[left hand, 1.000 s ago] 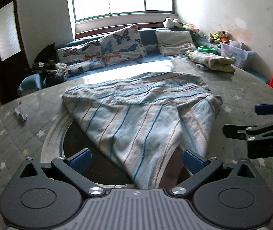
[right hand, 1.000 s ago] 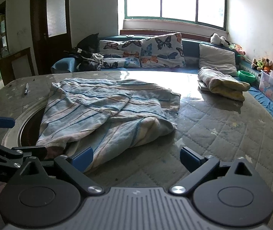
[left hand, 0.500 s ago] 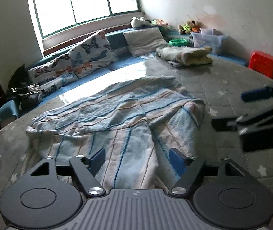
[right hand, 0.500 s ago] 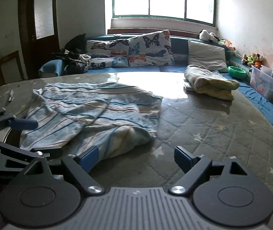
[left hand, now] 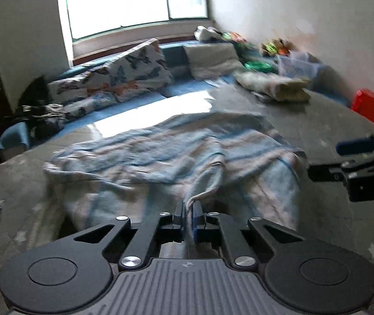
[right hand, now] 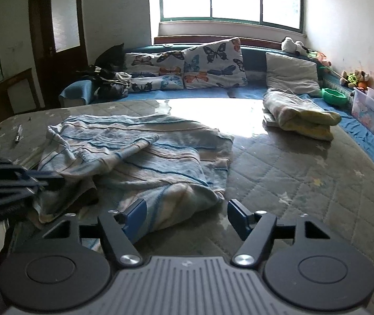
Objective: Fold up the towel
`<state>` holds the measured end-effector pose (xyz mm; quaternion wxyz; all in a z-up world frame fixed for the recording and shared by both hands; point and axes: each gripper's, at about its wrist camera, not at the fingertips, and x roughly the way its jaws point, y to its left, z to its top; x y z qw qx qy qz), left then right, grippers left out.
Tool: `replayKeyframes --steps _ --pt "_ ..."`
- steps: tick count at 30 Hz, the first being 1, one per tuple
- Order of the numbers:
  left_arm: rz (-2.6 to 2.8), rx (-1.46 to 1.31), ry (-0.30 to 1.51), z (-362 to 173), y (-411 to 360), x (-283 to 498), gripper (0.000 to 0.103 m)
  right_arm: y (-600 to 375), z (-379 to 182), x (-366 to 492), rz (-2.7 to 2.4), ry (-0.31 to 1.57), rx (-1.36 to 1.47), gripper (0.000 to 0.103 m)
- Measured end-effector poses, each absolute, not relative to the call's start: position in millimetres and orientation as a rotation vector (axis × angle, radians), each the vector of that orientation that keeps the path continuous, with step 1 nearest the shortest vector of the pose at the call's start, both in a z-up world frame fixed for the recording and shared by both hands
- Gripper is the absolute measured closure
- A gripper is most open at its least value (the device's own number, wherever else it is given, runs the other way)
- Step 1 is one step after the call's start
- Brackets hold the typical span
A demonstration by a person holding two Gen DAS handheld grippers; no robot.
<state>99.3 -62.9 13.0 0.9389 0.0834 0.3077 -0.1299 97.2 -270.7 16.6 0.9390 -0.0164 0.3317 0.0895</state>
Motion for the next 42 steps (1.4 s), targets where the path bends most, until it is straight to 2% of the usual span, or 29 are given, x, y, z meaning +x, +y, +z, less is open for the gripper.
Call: replayKeyframes --steps 9,17,19,22,24,25,38,42 --pt "-0.094 0.02 0.618 28 4 76 0.099 -251 18 107 0.252 0.682 -0.067 0.04" --pt "-0.12 0.112 0.626 25 8 61 0.097 -227 12 123 0.313 0.711 -0.111 0.042" --pt "-0.159 0.138 0.603 29 -2 62 0.094 -223 9 128 0.319 0.718 -0.124 0.042" --pt "-0.214 0.187 0.579 33 -21 68 0.084 -219 7 134 0.325 0.721 -0.143 0.043" --pt "-0.253 0.237 0.564 32 -35 72 0.066 -223 8 140 0.319 0.72 -0.142 0.044" --pt "-0.274 0.265 0.557 31 -43 74 0.065 -225 9 143 0.316 0.719 -0.141 0.044" --pt "-0.412 0.422 0.64 -9 -110 130 0.065 -239 12 171 0.301 0.726 -0.168 0.045" --pt "-0.38 0.373 0.66 -13 -101 138 0.085 -237 11 179 0.305 0.729 -0.173 0.046"
